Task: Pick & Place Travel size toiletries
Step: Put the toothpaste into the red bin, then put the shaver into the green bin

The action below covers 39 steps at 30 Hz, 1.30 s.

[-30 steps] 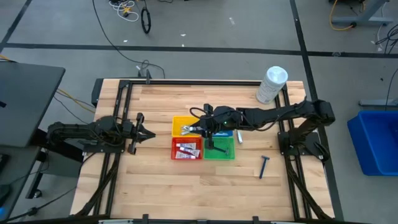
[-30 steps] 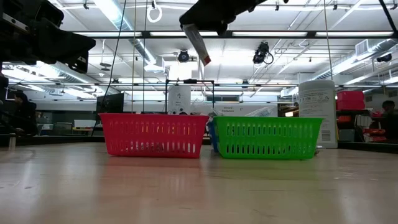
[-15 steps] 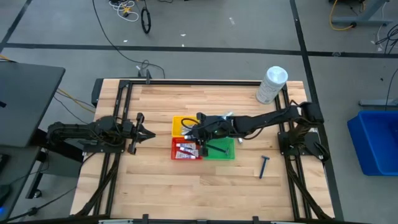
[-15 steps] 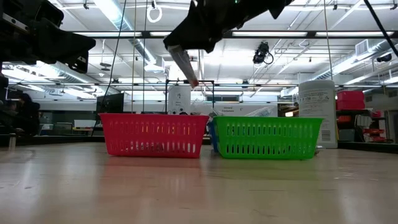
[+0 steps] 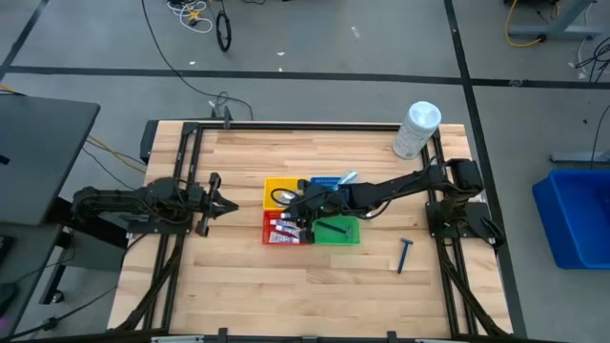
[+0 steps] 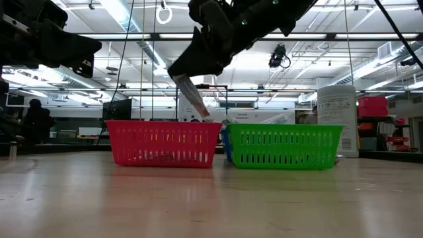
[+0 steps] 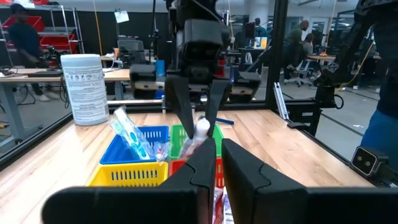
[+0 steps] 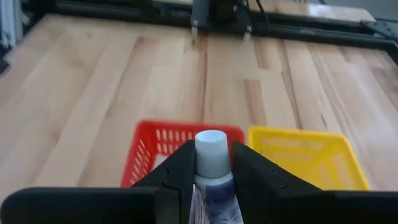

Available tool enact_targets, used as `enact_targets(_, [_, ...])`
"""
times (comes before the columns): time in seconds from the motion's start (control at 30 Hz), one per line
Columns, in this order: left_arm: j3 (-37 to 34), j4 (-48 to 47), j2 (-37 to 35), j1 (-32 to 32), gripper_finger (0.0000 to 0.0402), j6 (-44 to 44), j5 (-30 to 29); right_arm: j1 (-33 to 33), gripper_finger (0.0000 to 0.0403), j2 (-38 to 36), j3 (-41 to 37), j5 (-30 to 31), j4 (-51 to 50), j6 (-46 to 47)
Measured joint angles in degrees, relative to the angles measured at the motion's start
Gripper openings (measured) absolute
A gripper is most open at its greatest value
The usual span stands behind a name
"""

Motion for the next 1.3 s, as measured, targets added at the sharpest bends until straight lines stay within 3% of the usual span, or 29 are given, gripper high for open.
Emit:
enact_targets(0.33, [0.00,0.02,-0.02,0.01,0.0032,-0.01,0.00,0.74,0.0099,0.63,-0.01,-0.09,0.71,2.89])
enact_targets(0.93, [0.00,0.02,0.00,0.01,0.0032,-0.01,-0.02,0.78,0.0201,0.63,-0.01,-1.66,-2.57,2.98])
enact_targets(1.3, [0.00,0.02,-0.02,-0.01,0.0032,0.01,-0.02,0.76,0.0205,-2.03,0.01,-2.10,-7.64,3.14])
